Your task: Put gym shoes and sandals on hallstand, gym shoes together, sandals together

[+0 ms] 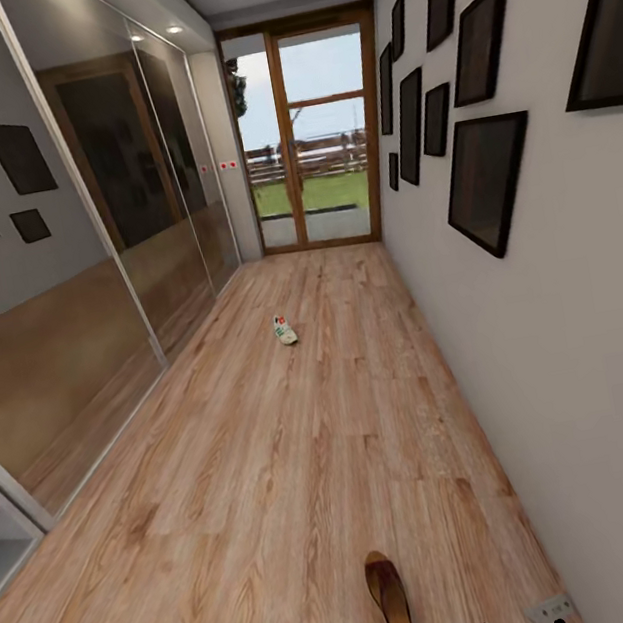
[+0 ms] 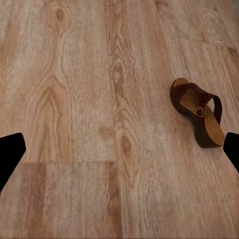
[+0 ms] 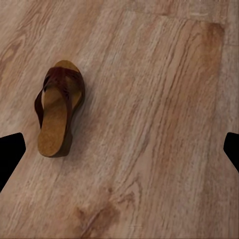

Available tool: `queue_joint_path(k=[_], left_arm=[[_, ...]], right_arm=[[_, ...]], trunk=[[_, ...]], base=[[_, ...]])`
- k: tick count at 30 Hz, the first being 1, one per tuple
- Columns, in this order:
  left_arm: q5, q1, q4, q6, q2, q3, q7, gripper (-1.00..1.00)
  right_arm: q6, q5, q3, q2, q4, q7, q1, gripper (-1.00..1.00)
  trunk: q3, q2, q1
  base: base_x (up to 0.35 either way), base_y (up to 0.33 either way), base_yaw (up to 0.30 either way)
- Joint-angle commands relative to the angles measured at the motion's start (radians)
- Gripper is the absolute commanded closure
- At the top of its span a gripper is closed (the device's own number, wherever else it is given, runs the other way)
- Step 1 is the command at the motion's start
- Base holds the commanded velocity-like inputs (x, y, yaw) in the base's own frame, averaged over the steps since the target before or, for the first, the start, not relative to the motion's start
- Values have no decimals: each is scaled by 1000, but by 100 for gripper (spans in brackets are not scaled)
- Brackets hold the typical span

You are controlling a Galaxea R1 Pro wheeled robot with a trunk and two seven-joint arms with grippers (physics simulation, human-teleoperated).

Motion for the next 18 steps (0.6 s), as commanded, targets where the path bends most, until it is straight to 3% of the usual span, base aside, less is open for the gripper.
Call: queue_joint_path(k=[1, 12, 18], left_arm=[[-2, -1, 1, -3, -1, 5, -6, -100], [-1, -1, 1, -3, -1, 5, -6, -100], [-1, -1, 1, -3, -1, 5, -6, -100]], right_arm=[[-3, -9, 6, -1, 1, 4, -1, -100], [-3, -9, 6, -2, 1, 4, -1, -100], [-3, -9, 6, -2, 1, 4, -1, -100]], trunk=[[-1, 0, 0], [-1, 0, 0], [-1, 0, 0]], base=[[62, 0, 0], [23, 3, 0], [58, 117, 0]])
